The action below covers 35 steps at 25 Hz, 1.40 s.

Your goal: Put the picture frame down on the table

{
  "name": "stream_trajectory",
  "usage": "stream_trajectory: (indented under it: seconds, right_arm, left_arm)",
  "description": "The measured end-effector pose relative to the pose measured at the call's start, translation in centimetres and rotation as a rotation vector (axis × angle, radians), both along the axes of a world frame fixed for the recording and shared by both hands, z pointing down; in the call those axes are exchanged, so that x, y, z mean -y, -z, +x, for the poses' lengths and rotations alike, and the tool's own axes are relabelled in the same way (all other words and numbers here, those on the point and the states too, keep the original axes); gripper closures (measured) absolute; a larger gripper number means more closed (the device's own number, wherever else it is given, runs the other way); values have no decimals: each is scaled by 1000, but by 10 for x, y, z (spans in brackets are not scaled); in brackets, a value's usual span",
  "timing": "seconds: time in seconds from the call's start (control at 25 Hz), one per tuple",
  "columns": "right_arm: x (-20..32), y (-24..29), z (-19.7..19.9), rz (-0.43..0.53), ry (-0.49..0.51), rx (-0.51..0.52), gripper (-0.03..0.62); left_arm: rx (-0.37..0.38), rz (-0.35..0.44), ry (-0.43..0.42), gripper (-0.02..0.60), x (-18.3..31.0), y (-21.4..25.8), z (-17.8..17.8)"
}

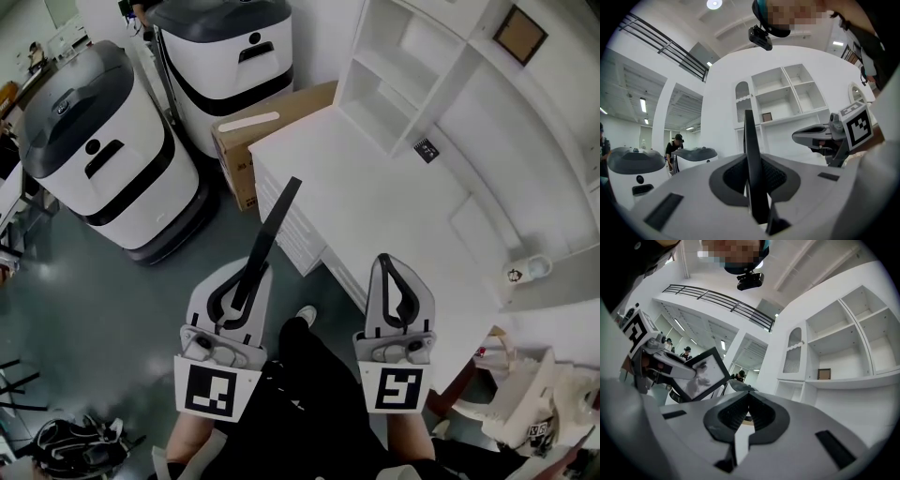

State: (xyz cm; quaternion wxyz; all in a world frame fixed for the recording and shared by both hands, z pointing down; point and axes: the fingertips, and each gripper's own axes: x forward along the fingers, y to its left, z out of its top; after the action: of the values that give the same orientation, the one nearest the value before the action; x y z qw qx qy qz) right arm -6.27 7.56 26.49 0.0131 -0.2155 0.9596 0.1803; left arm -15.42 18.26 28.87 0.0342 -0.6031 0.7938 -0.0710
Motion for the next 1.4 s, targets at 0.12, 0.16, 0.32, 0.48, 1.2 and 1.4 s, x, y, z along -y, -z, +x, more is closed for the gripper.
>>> stream_trajectory:
  seconds: [0.12,0.16,0.32,0.48,1.2,1.4]
  right_arm:
    - [21,0,-12,-1,0,-2,592]
    - [29,-1,-16,-3,-2,-3,592]
    - [62,-3,-25,-13,-9,-4,592]
    - [98,-1,-34,-11,-28,2,592]
    - [197,8,10,21,-191,14,592]
    - [204,4,26,8,-231,13,592]
  left_arm:
    - [2,-3,-9,538,23,0,-10]
    - [-2,0,-12,538,32,-1,-14]
    - [8,-13,-39,538,69,-2,-22]
    - [21,-18,-75,538,108,0,-29]
    - [37,-5,-274,538,244,8,-4]
    - [36,-14,-338,537,262,7,16]
